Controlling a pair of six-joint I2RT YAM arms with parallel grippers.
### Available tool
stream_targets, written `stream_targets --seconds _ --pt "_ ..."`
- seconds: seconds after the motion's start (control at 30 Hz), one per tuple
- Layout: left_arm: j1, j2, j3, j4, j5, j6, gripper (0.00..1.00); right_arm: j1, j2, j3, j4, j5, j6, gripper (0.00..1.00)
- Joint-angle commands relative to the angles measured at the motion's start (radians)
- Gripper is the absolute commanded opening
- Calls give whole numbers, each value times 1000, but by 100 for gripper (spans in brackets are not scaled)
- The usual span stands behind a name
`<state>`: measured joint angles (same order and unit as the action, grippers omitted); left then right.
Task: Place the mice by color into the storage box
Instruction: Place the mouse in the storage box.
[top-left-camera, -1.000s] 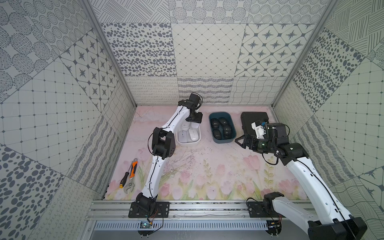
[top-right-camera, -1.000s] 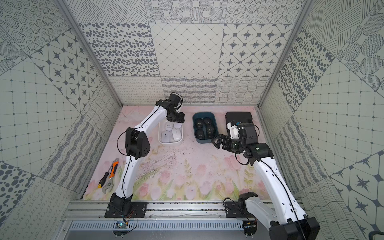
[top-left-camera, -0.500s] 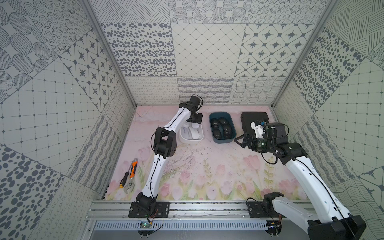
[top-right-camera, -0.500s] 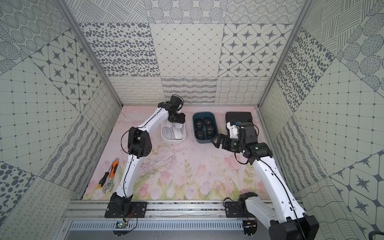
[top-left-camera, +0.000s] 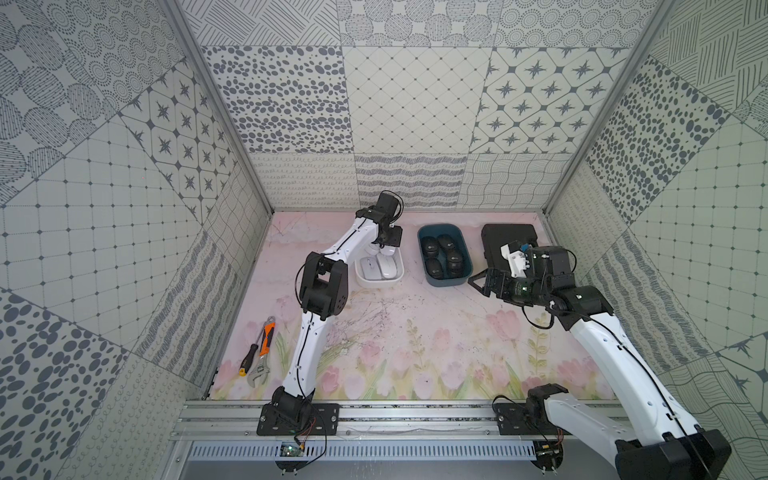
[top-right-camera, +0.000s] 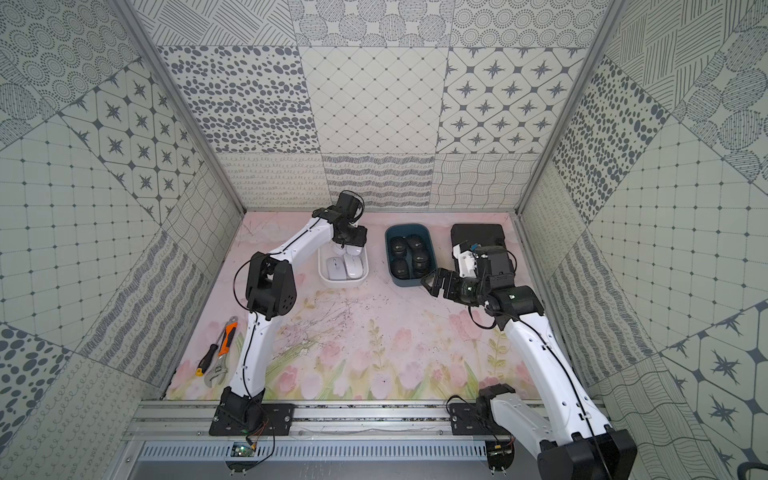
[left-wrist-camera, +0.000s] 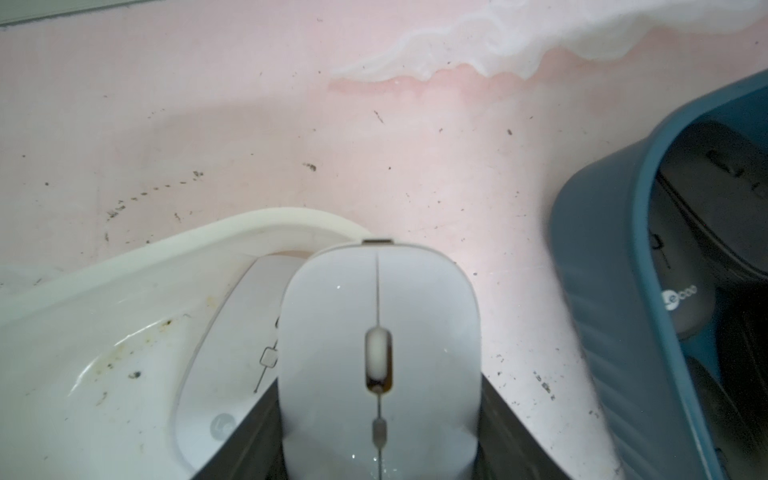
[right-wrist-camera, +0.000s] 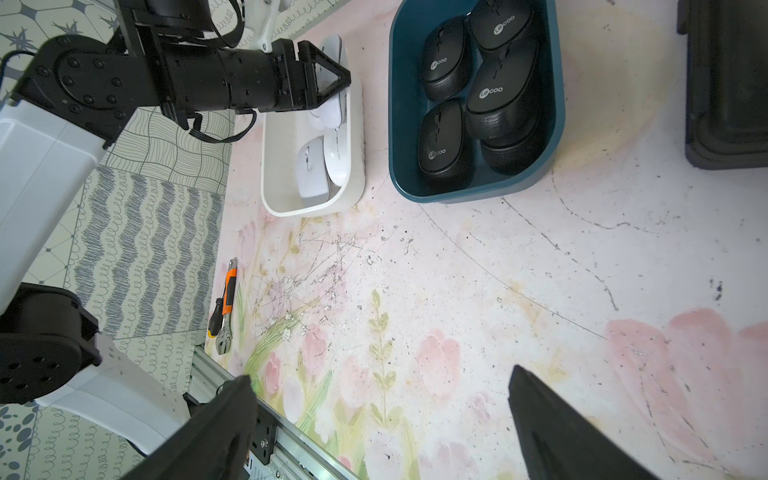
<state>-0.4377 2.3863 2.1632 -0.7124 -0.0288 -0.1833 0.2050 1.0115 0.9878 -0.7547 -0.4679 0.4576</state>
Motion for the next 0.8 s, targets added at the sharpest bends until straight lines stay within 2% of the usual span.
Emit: stream_targets --seconds 0.0,0.33,0.47,0.77 --pt "7 -56 -81 70 -121 -20 38 -3 -6 -18 38 -9 -1 99" --pt "26 -119 -106 43 -258 -1 37 -2 -16 -32 40 -6 1 99" --pt "40 -115 -110 -3 -297 -24 37 -2 -17 -42 51 -6 3 99" --pt "53 -81 -147 9 -399 -36 36 -2 -30 -51 48 -8 -3 99"
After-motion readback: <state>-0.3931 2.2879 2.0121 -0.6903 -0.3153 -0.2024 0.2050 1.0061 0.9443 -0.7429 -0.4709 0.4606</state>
